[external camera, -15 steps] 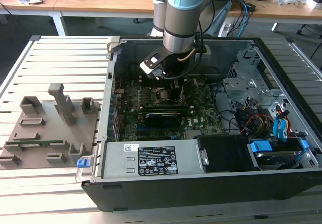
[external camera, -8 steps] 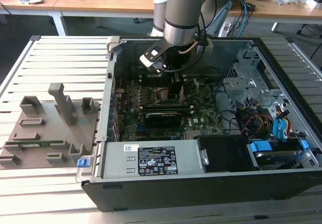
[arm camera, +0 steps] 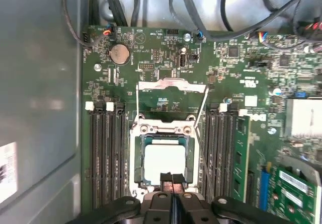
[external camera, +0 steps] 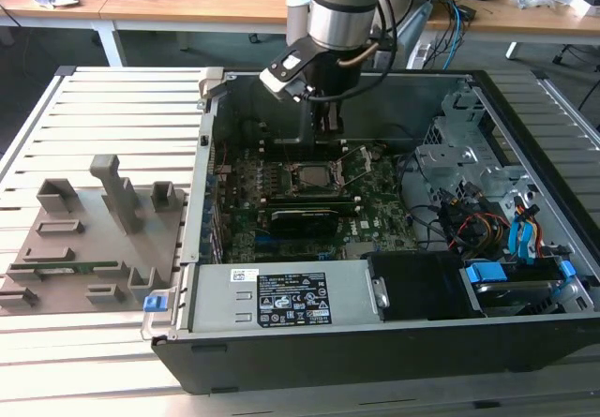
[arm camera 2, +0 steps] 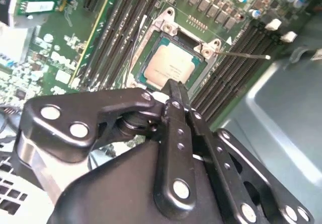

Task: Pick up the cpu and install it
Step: 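Place the cpu into insertion slot, then close the cpu cover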

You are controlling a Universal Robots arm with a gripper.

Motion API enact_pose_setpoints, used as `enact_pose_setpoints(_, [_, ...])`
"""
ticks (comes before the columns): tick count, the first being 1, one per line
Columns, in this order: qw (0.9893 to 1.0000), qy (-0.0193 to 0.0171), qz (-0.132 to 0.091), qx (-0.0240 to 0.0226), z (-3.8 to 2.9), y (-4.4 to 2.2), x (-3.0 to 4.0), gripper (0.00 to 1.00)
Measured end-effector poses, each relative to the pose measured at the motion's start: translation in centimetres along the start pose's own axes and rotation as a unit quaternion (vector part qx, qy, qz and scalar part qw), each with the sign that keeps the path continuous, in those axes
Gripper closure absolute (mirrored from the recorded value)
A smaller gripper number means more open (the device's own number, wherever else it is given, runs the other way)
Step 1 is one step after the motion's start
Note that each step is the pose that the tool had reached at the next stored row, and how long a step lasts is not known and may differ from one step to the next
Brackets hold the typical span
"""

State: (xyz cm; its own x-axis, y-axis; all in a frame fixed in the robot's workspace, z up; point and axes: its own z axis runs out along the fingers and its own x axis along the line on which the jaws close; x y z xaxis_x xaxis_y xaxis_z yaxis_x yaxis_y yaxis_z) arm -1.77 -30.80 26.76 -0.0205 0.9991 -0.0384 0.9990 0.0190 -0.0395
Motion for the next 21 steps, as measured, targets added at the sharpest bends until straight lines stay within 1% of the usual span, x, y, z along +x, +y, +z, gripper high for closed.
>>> enact_pose_setpoints(2, [1.0000, 0.0000, 0.000, 0.0000, -0.81, -0.04, -0.03, 0.89])
enact_pose_setpoints(4, [1.0000, -0.0001, 0.000, 0.0000, -2.16, -0.09, -0.08, 0.89])
enact_pose_setpoints(5, [1.0000, 0.0000, 0.000, 0.0000, -2.25, -0.09, -0.08, 0.89])
enact_pose_setpoints(15, [1.0000, 0.0000, 0.000, 0.0000, -2.30, -0.07, -0.08, 0.89])
enact_pose_setpoints(16, [1.0000, -0.0001, 0.000, 0.0001, -2.31, 0.19, -0.09, 0.89])
enact_pose_setpoints(17, [1.0000, -0.0001, 0.000, 0.0001, -2.33, 0.83, -0.10, 0.89])
enact_pose_setpoints(18, [1.0000, 0.0000, 0.000, 0.0002, -2.34, 1.27, -0.11, 0.89])
enact_pose_setpoints(19, [1.0000, 0.0000, 0.000, 0.0004, -2.36, 1.65, -0.12, 0.89])
enact_pose_setpoints(20, [1.0000, 0.0003, 0.000, 0.0005, -2.36, 1.87, -0.12, 0.89])
enact_pose_setpoints(21, [1.0000, 0.0049, 0.000, 0.0008, -2.37, 2.45, -0.13, 0.89])
